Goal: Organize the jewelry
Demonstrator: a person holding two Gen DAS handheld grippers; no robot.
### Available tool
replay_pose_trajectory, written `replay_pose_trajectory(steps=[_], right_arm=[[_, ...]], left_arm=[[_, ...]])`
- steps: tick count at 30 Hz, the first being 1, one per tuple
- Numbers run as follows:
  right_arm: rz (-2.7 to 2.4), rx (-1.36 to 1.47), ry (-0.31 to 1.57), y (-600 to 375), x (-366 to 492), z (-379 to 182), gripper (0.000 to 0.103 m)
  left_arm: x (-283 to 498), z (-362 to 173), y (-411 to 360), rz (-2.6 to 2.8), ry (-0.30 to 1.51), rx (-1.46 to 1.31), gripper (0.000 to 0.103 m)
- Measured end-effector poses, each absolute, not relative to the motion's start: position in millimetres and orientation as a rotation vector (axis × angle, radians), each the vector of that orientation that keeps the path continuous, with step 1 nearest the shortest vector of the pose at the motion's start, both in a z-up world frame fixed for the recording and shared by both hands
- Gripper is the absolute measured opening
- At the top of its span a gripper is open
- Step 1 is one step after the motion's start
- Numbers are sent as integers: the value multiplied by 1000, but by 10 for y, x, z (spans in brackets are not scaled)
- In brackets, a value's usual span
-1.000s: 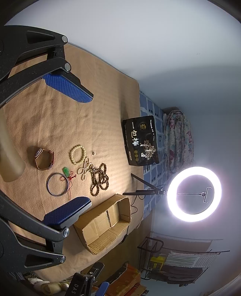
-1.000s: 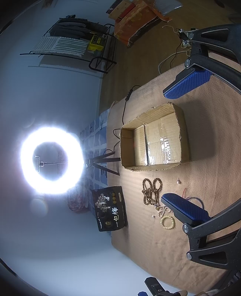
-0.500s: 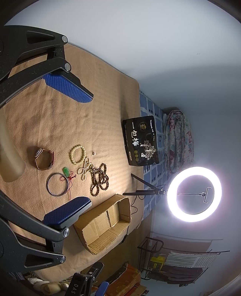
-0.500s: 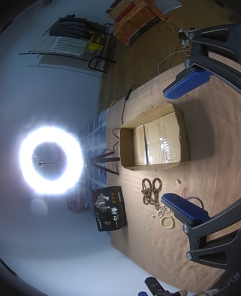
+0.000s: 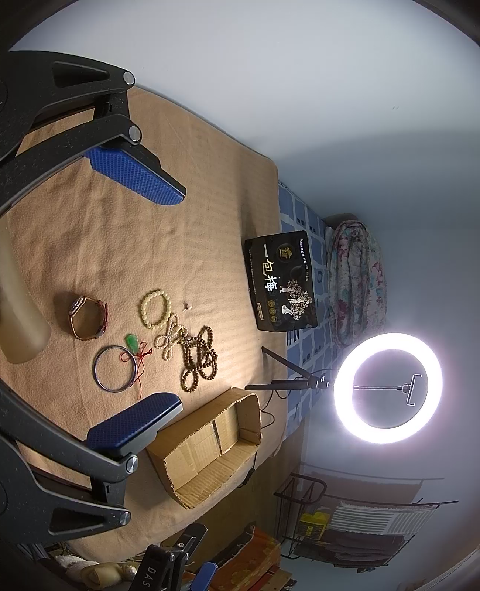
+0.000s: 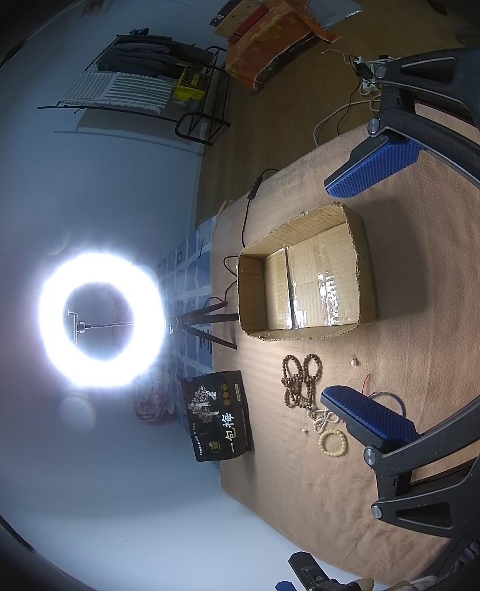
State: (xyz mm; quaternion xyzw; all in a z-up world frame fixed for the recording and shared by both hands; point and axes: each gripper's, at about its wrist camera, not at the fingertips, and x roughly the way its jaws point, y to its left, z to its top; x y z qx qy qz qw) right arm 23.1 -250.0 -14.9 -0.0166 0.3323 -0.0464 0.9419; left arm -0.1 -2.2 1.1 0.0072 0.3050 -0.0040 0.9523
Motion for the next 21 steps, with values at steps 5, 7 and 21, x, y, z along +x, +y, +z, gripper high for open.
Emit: replay_pose_trajectory(steps=[5, 7, 21], right_arm=[[-90, -32, 680, -2497, 219, -147, 103], [-89, -32, 681, -2496, 221, -143, 103], [-60, -32, 699, -2469, 290, -149, 102]], left_arm=[[-2, 0, -23, -8, 621, 13, 103], [-6, -1, -23, -7, 621, 12, 103], [12, -80, 11, -2, 637, 7, 103]])
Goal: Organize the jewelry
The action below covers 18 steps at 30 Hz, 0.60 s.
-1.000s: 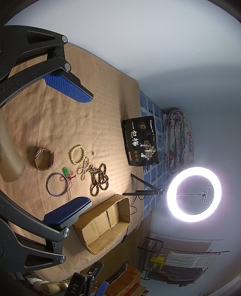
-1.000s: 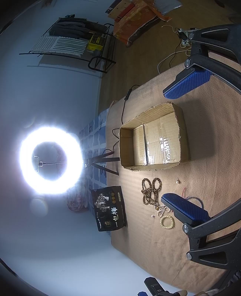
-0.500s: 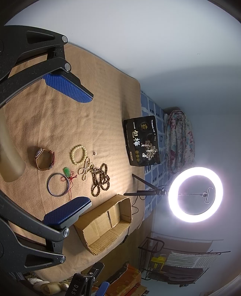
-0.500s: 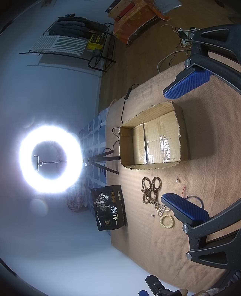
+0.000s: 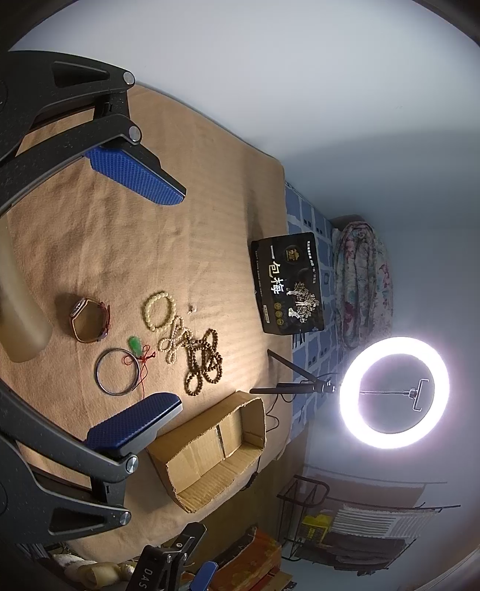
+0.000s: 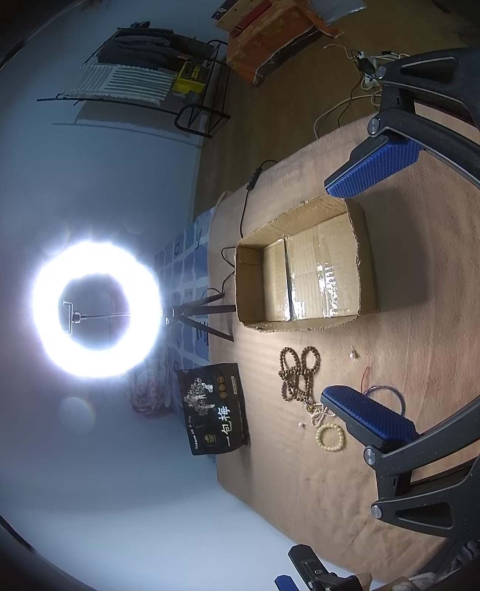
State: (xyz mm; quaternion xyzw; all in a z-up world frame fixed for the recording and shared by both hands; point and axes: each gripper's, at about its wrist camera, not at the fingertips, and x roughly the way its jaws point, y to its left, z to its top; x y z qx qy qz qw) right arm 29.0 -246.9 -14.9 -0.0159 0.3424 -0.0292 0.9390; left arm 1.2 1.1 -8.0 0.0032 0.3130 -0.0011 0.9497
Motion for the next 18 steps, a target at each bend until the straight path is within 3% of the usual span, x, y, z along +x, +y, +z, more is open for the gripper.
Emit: replay_pose_trajectory(steps=[18], right_arm=[[117, -47, 758, -2190, 552, -405, 93]], left_arm=[[323, -439, 307, 26, 788, -23, 103]])
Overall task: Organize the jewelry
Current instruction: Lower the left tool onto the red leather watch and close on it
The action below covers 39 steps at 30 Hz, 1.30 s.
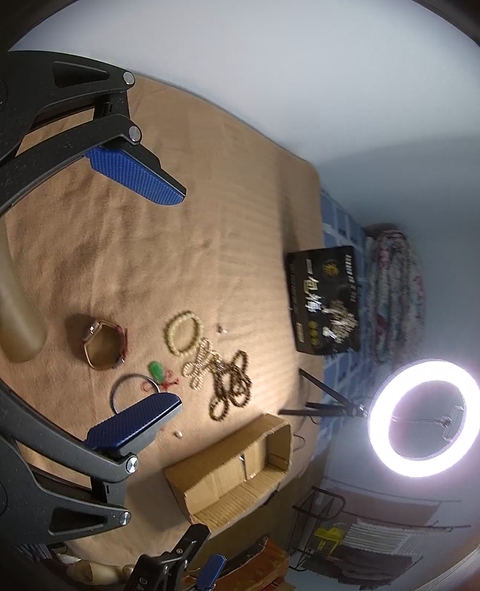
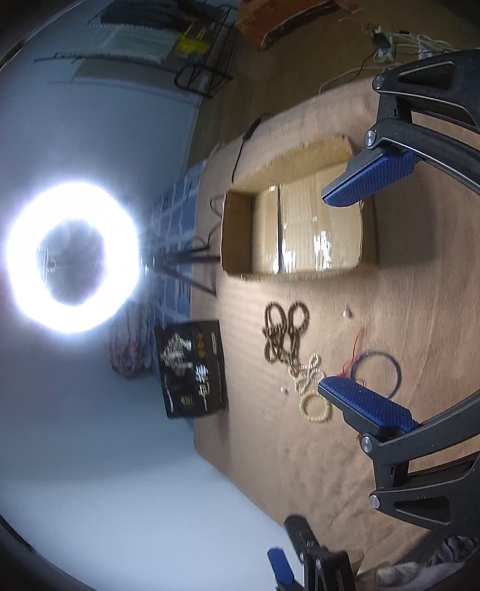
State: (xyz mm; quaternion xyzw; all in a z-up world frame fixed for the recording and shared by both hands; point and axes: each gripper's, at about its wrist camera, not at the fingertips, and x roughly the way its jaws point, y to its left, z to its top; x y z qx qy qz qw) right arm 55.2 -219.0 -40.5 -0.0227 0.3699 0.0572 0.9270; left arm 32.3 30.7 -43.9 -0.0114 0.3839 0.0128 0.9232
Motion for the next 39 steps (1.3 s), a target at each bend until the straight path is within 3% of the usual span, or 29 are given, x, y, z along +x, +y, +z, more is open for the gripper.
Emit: replay_pose_trajectory(steps=[8, 13, 18, 23, 39], right_arm=[[247, -102, 893, -1896, 740, -740, 76], [313, -111, 995, -1754, 794, -1014, 67], [374, -125, 1066, -1649, 811, -1248, 68], [411, -193, 1092, -1517, 800, -1441, 86], [430, -287, 1170, -1279, 995, -1827, 88]], left_arm=[[495, -750, 437, 4, 920, -80, 77], [561, -999, 448, -25, 1018, -115, 67], [564, -1234, 425, -47, 1097, -127, 59], [603, -1512, 433, -70, 1204, -186, 52], [782, -1852, 347, -99, 1313, -233, 35]])
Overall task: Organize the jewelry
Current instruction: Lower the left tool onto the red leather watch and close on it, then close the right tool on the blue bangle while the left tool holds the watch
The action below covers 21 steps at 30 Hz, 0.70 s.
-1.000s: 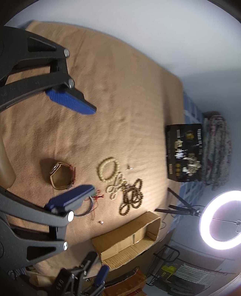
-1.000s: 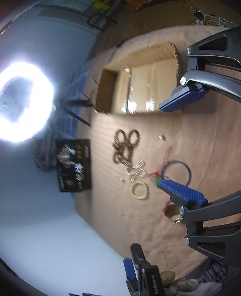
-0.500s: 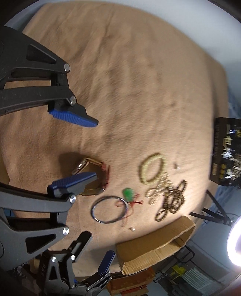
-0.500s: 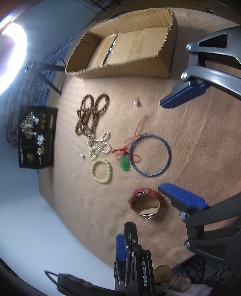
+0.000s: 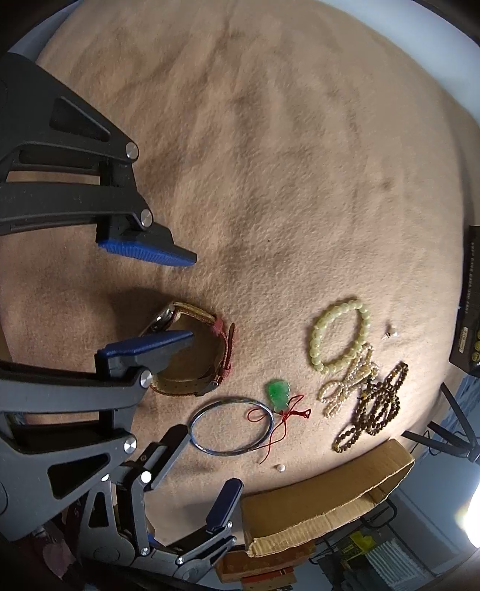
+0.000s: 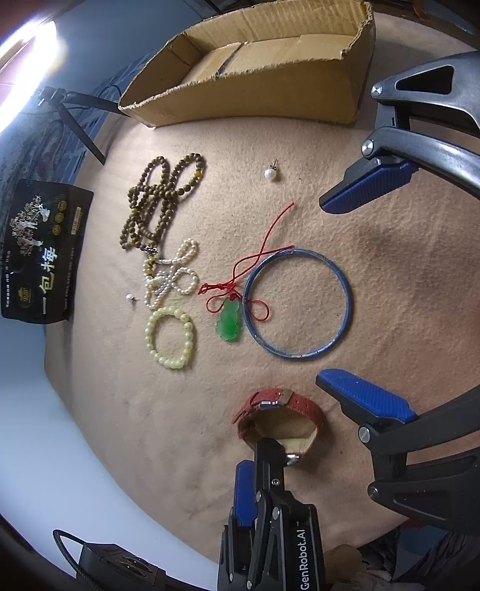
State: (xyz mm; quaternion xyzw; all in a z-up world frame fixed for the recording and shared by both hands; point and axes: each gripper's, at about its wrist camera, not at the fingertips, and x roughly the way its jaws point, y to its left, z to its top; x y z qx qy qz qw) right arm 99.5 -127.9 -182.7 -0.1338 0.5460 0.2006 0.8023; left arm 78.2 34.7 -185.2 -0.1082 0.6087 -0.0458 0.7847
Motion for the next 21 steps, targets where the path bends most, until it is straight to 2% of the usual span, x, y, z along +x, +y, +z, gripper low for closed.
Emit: replay_pose_trajectory(steps=[10, 12, 14, 16, 21], right_arm=[[442, -317, 1201, -1185, 1075, -1988, 88], [442, -323, 1199, -1172, 1082, -2005, 88], [451, -319, 1201, -1170, 1093, -2006, 81], [460, -311, 1202, -1176, 1098, -1990, 69], [468, -298, 1200, -1192, 1106, -1977, 69]], left_arm=[[850, -1963, 226, -129, 1341, -241, 17], [852, -1976, 213, -130, 1340, -239, 17], [854, -1982, 208, -131, 1340, -240, 17], [864, -1983, 211, -132, 1340, -243, 16], [865, -1966, 228, -132, 1334, -250, 15]])
